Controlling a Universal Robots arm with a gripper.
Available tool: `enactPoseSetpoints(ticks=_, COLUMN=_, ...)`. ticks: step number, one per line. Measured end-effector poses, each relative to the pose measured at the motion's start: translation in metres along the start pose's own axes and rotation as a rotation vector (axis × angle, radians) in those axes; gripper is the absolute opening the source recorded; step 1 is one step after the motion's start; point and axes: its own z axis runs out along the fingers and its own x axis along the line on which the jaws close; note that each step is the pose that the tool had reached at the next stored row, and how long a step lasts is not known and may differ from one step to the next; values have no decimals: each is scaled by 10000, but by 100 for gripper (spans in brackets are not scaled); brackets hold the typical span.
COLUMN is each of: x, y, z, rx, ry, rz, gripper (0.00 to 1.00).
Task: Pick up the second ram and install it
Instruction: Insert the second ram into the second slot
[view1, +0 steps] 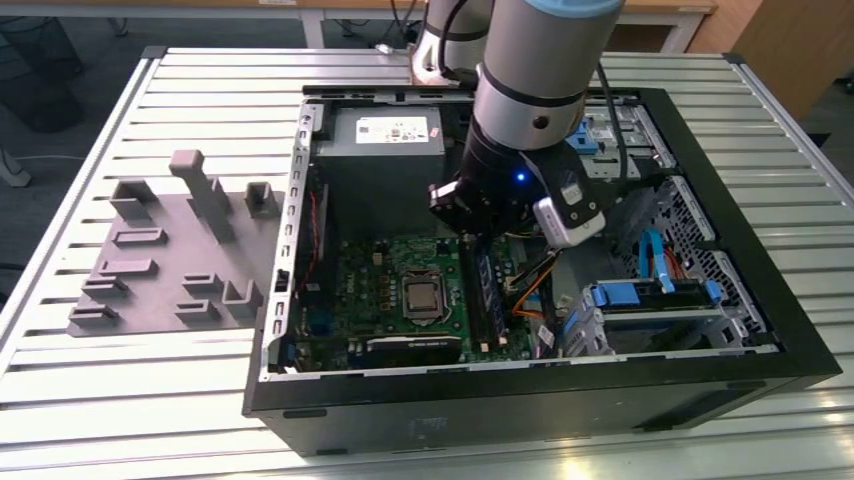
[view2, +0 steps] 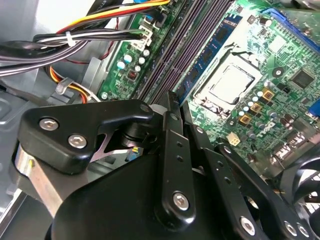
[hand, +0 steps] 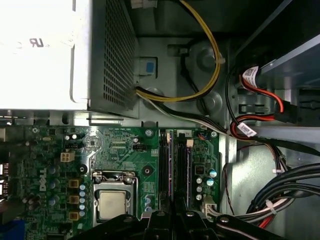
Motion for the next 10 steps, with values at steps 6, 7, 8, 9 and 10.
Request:
enactPoseSetpoints(ticks=6, x=-3, y=-23, z=90, rx=0, ry=7, rz=57, gripper=14)
enactPoseSetpoints(ticks=7, x=-4, y=-33, z=99, rx=-2, ry=8, rz=61, gripper=14)
enactPoseSetpoints(ticks=8, x=-3, y=-44, z=106, rx=-2, ry=8, rz=67, gripper=14)
enactPoseSetpoints(ticks=9, x=-4, y=-56, z=111, rx=-3, ry=9, rz=71, gripper=14)
enactPoseSetpoints(ticks=10, x=-4, y=-67, z=115, rx=-2, ry=9, rz=75, gripper=14)
